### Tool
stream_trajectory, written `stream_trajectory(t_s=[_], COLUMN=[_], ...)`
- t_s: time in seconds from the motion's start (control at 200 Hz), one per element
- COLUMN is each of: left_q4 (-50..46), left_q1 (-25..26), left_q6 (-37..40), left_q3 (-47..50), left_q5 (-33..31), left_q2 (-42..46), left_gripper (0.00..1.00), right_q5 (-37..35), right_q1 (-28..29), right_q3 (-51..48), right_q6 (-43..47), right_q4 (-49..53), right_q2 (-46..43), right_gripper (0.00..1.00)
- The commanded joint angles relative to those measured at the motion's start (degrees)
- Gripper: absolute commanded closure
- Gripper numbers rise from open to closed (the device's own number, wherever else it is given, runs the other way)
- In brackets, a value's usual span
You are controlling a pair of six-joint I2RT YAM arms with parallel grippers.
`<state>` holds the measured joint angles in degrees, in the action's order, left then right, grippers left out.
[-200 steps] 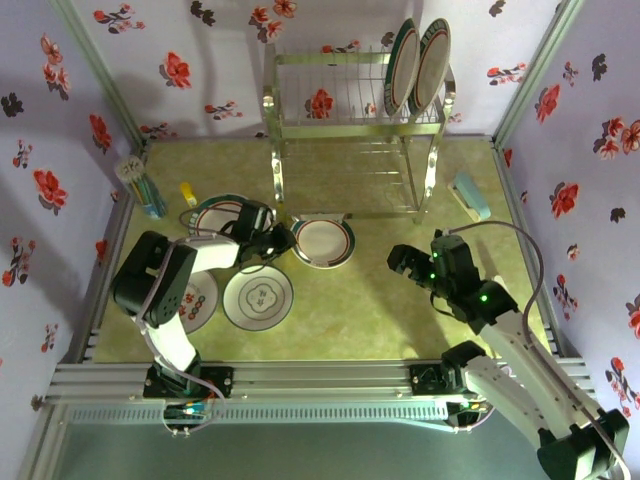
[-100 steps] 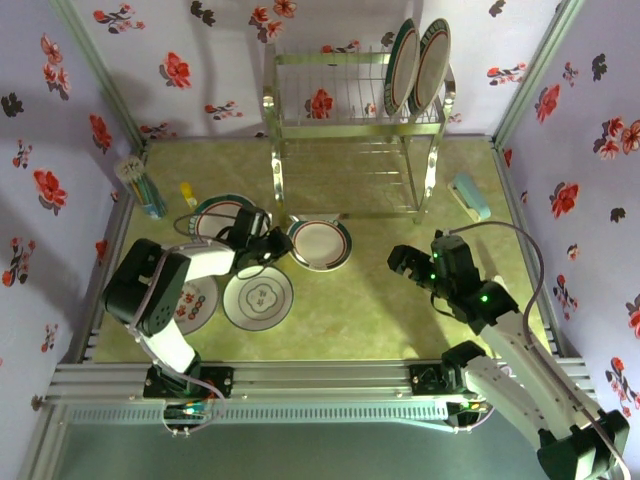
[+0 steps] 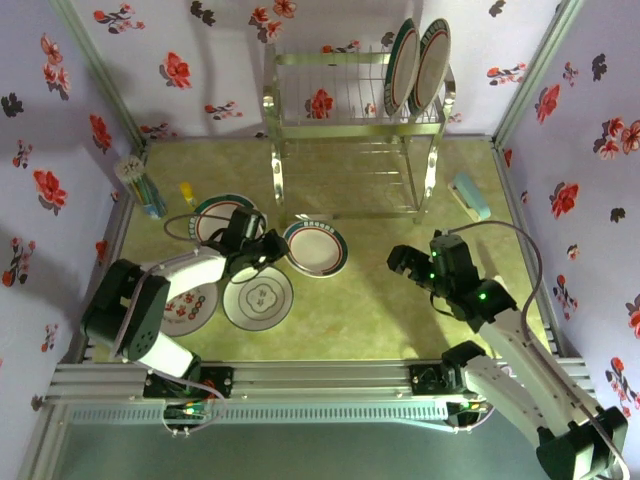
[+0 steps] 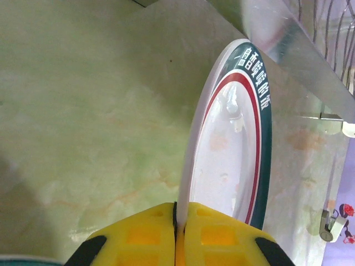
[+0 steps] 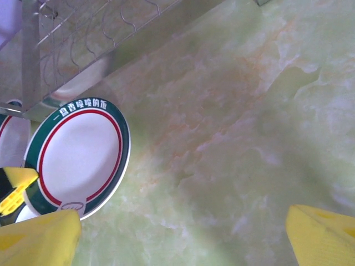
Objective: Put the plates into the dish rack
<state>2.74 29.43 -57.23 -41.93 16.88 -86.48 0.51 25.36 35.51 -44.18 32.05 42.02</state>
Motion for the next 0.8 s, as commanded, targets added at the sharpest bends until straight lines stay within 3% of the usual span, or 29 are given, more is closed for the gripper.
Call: stream_trajectory(t_s=[0.0, 0.42, 0.795], left_q4=[-1.83, -9.63, -11.12], left_q1=[0.45, 0.44, 0.50], left_q6=[1.09, 3.94, 13.10], left_q3=[-0.65, -1.32, -4.25], left_q5=[-0.28, 0.07, 7.48], left_q2=[3.99, 13.23, 16.35], left_gripper=[1.00, 1.00, 1.00], right_q5=[2.43, 13.46, 25.55], right_q1=[-0.32, -0.40, -0.36], right_q3=[1.25, 2.19, 3.65], right_q6=[-0.06, 0.25, -0.55], right_q4=[0.17, -8.54, -19.53], right_q2=[1.13, 8.59, 18.79], right_gripper=[0.04, 0.04, 0.14])
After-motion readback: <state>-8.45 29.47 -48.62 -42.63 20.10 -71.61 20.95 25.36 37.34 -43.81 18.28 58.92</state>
